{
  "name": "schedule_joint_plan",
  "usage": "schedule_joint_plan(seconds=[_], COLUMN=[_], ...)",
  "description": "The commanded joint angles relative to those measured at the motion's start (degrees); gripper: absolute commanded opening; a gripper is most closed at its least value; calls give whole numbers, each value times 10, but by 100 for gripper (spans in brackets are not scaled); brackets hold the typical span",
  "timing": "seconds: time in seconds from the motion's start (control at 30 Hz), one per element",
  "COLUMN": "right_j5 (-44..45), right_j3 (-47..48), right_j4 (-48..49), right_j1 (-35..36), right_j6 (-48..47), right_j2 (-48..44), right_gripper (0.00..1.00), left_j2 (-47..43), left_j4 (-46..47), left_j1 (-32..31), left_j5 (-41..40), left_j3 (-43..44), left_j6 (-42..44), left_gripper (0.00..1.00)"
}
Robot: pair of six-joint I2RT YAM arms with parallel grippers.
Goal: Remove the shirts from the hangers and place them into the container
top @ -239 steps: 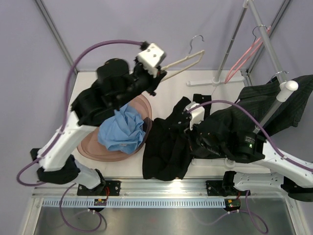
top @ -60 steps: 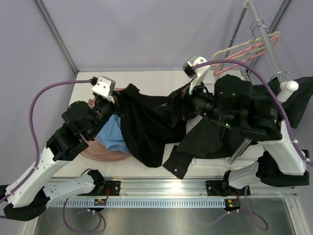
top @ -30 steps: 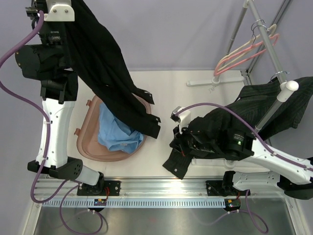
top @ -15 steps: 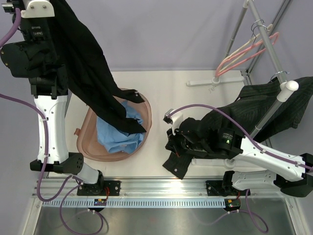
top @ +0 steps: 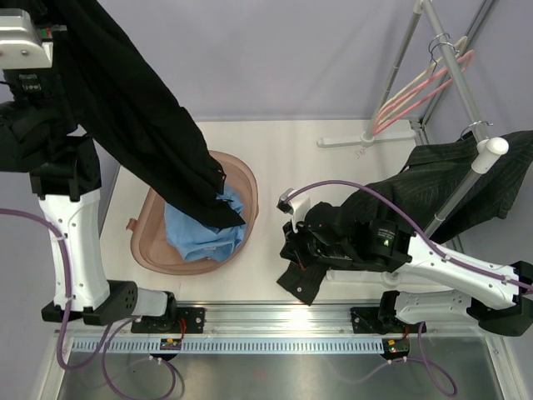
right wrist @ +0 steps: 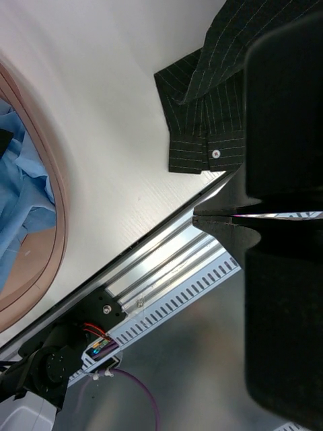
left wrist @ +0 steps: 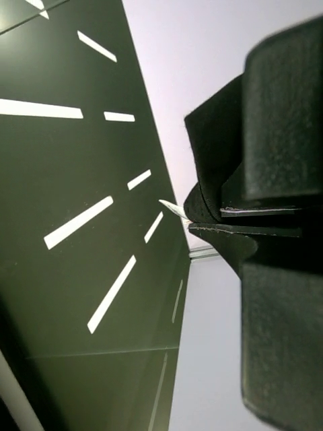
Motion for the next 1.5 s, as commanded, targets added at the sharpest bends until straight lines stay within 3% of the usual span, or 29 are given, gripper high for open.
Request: schedule_joint_plan(seconds=[0.0,0.17,0.47,0.6,0.67,0.77,1.0,1.3,1.47], right_j5=[-9,-9,-7,6,14,18,18,34,51], right_j3=[7,14,11,11,10,-4,-25,-33,-18], right_j4=[19,19,28,33,36,51,54,37,18], right_j1=[-2,-3,-2,-3,-2,-3,-2,-3,-3], right_j6=[7,9,20,17,16,24,37,41,33], right_j2=[-24,-32,-75,-86,-95,-113,-147,-180,-192], right_gripper=[0,0,0,0,0,0,0,0,0], left_j2=[-56,-139,-290,-339,-343,-335,-210,-94,-78], left_j4=[12,2,-92,-139,-199,-272,-467,-470,-475], left_j1=[3,3,2,3,1,-15,-95,-97,-98], left_j5=[14,27,43,79,113,148,117,92,69], left_j3=[-50,-199,-379,-497,-514,-554,-577,-621,-684], left_j6=[-38,-93,-182,-285,-322,-374,-376,-394,-402], left_gripper=[0,0,0,0,0,0,0,0,0])
